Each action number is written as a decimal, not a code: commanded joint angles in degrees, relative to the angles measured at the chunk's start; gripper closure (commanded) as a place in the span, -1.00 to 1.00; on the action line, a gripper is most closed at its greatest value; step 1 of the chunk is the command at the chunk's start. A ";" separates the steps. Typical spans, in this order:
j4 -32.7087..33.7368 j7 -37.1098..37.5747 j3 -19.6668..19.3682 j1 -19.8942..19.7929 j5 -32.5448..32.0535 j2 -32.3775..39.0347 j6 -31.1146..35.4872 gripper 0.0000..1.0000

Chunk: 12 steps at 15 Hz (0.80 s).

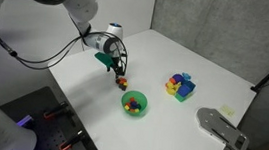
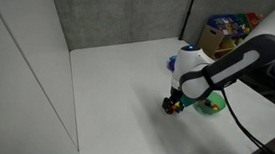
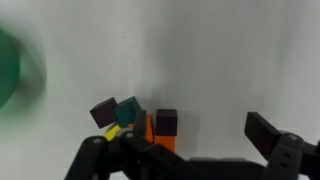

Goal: Put one brown block in the bowl

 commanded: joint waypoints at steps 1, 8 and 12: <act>0.62 -1.47 0.38 -0.52 1.51 2.48 3.76 -1.00; 1.22 -2.36 1.14 -1.43 3.98 5.93 7.40 -1.00; 1.73 -3.22 1.41 -1.90 4.77 7.34 8.98 -1.00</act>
